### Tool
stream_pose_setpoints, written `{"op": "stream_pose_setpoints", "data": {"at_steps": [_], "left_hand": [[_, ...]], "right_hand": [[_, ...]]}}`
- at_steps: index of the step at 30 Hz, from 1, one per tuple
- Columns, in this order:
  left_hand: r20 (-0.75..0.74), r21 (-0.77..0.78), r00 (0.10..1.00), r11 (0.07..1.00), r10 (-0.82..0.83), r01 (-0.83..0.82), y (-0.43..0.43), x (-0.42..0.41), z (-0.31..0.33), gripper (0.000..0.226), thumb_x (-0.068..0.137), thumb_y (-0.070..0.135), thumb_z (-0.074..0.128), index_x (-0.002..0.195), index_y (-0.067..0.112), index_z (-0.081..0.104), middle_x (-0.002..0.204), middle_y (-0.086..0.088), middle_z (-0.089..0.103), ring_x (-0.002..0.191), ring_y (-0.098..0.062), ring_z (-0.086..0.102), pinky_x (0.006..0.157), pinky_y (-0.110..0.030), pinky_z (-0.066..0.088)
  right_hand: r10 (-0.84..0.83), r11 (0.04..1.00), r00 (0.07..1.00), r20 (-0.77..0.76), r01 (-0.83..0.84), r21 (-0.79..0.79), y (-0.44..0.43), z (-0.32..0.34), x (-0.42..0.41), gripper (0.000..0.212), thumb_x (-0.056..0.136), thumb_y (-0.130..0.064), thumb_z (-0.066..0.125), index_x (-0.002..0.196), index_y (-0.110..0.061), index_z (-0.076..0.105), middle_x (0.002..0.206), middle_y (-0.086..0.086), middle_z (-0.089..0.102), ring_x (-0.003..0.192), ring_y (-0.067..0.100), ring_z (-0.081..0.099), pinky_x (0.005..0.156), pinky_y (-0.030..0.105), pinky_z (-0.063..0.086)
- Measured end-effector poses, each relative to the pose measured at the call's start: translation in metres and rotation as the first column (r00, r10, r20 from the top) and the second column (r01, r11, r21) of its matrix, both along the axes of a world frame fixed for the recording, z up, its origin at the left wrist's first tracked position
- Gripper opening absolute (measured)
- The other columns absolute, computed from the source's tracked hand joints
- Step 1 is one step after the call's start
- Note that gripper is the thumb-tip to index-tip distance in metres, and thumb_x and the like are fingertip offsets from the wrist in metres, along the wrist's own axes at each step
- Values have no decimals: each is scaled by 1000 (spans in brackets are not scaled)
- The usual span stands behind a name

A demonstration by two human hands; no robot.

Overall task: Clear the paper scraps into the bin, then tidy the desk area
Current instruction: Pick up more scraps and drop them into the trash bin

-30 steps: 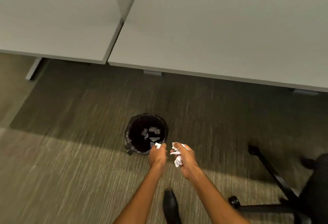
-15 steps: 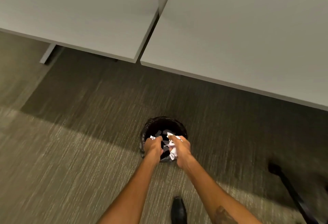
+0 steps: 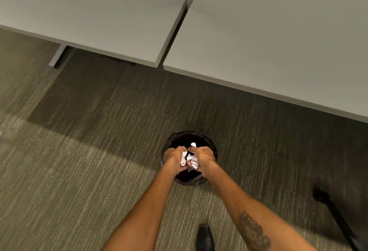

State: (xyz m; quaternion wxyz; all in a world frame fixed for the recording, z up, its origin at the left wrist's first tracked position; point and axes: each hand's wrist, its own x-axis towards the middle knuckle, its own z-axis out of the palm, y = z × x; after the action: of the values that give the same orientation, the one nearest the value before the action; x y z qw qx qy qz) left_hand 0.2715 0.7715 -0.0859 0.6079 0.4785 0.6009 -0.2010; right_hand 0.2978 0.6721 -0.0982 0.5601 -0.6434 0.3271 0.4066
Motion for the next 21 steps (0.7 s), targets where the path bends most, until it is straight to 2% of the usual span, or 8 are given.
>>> {"op": "stream_pose_setpoints", "data": {"at_steps": [2, 4, 6, 10, 14, 19, 20, 21], "left_hand": [[-61, 12, 996, 998, -63, 64, 6, -1, -3, 29, 89, 24, 67, 111, 8, 59, 107, -13, 57, 98, -33, 57, 73, -49, 55], [-95, 23, 993, 997, -72, 74, 8, -4, -6, 29, 92, 32, 63, 114, 13, 55, 116, -14, 52, 108, -37, 51, 90, -61, 48], [-108, 47, 993, 997, -52, 57, 5, -8, -10, 37, 94, 35, 60, 122, 12, 56, 125, -17, 57, 113, -40, 55, 97, -62, 47], [-100, 193, 985, 969, -137, 155, -4, -18, -9, 56, 94, 36, 58, 144, 11, 50, 141, -16, 56, 125, -39, 54, 105, -51, 46], [-112, 276, 963, 923, -247, 269, -18, -23, 5, 59, 97, 34, 56, 151, 15, 42, 150, -13, 49, 133, -34, 50, 108, -43, 43], [-142, 353, 931, 861, -337, 366, -45, -32, 21, 56, 97, 35, 55, 149, 15, 44, 149, -12, 50, 134, -33, 49, 108, -41, 43], [-150, 361, 923, 850, -354, 385, -49, -34, 22, 56, 97, 35, 55, 149, 15, 44, 149, -12, 49, 134, -33, 48, 109, -42, 43], [-164, 377, 909, 827, -384, 418, -57, -36, 26, 57, 97, 36, 55, 149, 15, 44, 150, -12, 48, 135, -34, 48, 109, -43, 42]], "right_hand": [[-9, 999, 999, -34, 11, 53, 1, 1, 6, 18, 85, -17, 74, 89, -5, 62, 102, 20, 65, 93, 35, 70, 71, 44, 63], [-12, 997, 998, -57, 16, 73, -1, 4, 8, 36, 85, -22, 74, 113, -5, 59, 121, 19, 59, 110, 39, 64, 75, 51, 63], [-44, 994, 995, -89, 52, 94, -6, 7, 4, 56, 87, -25, 73, 134, -10, 48, 133, 15, 51, 116, 38, 60, 79, 55, 61], [-32, 994, 995, -100, 42, 98, -15, 14, -9, 56, 91, -28, 71, 140, -18, 45, 129, 6, 53, 118, 29, 52, 75, 49, 63], [21, 997, 998, -58, -16, 79, -28, 23, -17, 52, 94, -30, 66, 142, -18, 47, 139, 6, 51, 126, 28, 52, 69, 37, 61], [68, 995, 997, 27, -70, 76, -54, 38, -30, 49, 95, -27, 64, 141, -19, 50, 135, 5, 54, 103, 15, 54, 55, 25, 54], [86, 994, 995, 50, -89, 60, -58, 40, -32, 49, 96, -27, 63, 142, -19, 50, 134, 4, 55, 98, 13, 55, 56, 25, 55], [111, 993, 991, 80, -114, 32, -65, 43, -36, 49, 96, -28, 62, 143, -19, 49, 134, 3, 55, 99, 13, 57, 65, 27, 58]]}}
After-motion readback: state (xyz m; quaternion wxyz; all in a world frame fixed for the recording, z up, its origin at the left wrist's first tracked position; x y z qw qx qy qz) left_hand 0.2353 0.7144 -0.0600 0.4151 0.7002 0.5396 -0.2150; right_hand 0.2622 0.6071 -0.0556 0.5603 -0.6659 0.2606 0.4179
